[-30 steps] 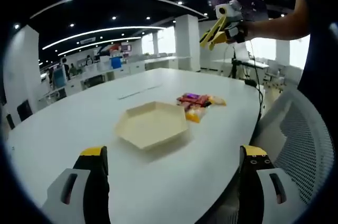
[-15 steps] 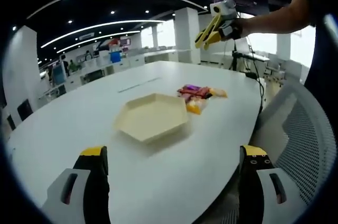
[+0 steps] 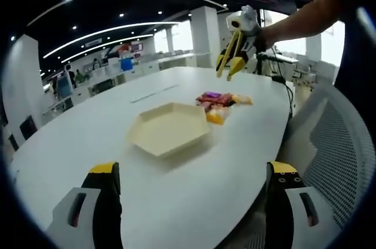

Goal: Place the target food into the container with the food tongs after gripping and lifting it, then release it inside without dropping or visibly crushing the food.

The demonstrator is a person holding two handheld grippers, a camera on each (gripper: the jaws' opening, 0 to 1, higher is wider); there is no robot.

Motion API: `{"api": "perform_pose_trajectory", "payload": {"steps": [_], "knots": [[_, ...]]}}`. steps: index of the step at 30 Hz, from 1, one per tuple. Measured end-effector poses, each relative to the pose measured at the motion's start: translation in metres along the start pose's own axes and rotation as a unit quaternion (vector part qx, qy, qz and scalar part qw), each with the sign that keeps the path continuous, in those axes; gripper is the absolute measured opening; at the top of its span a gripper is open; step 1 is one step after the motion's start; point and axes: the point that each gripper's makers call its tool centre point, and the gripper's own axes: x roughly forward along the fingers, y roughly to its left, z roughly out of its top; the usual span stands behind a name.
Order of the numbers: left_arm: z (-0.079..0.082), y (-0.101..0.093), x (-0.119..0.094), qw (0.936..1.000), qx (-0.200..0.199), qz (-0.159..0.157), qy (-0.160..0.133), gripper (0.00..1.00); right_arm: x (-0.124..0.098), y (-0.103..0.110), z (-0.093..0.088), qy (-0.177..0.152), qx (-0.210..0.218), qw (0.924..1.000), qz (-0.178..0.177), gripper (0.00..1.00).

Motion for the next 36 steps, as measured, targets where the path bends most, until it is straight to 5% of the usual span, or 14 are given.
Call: {"api": "perform_pose_trajectory", "payload": {"steps": [36], "knots": [[-0.002,-0.007,0.002,0.9989,-0.036,-0.030,-0.001,0.99,0.068,-0.011,-0.055,0.114,-0.051,0.9909,0.051,0.28]]}}
